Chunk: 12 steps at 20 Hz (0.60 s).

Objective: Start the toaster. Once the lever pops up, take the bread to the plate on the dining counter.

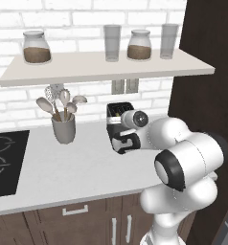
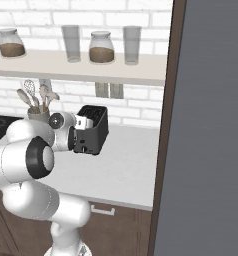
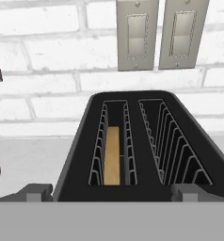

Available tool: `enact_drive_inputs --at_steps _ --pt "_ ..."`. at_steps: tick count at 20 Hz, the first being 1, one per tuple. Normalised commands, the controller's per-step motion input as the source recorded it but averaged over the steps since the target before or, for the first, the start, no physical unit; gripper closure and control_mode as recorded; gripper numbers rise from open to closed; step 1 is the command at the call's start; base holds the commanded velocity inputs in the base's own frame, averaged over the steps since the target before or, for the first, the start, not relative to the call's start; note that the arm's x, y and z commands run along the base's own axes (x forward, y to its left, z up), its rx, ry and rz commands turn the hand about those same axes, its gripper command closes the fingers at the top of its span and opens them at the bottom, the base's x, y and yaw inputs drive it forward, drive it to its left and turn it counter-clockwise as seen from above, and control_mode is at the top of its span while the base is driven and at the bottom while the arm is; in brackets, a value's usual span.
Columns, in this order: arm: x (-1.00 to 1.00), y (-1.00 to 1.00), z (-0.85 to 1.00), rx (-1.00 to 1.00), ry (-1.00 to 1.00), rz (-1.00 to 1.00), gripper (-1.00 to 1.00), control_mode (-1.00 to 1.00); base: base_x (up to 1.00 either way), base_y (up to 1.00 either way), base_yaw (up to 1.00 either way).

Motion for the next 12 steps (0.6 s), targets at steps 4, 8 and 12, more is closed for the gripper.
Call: enact_drive_inputs --at_steps 4,8,12 --pt "0.00 0.00 0.00 0.00 0.00 0.00 -1.00 -1.00 0.00 0.00 0.00" --pt "0.00 0.00 0.00 0.00 0.00 0.00 -1.00 -1.00 0.00 0.00 0.00" --pt "0.00 0.00 0.00 0.00 0.00 0.00 -1.00 -1.00 0.00 0.00 0.00"
